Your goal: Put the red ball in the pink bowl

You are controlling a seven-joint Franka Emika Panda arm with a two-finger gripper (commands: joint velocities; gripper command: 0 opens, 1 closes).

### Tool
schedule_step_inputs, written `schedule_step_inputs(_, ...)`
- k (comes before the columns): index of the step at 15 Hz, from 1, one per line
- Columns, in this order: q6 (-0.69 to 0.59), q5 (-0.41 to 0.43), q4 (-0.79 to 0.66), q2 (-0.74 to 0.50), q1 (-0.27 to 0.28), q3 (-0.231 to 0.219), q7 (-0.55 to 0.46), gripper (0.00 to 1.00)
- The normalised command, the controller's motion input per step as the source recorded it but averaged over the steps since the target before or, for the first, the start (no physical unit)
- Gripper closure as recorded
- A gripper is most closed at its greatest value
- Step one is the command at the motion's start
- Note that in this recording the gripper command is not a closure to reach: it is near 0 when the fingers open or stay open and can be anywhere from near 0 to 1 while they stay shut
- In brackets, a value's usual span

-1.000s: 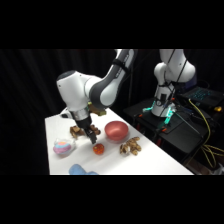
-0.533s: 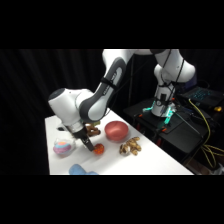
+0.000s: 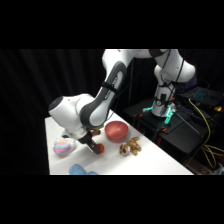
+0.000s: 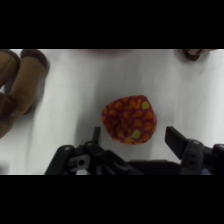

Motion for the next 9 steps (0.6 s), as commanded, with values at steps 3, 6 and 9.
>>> schedule_step_inputs(3,-0.01,0.09,-0.09,-0.08,-0.053,0.025,-0.18,0.0)
schedule_step_inputs(6,0.05,0.106,-0.18,-0.1,-0.077,0.021,-0.19,0.0)
schedule_step_inputs(9,0.09,0.122,-0.29,-0.18,-0.066,0.031,-0.17,1.0)
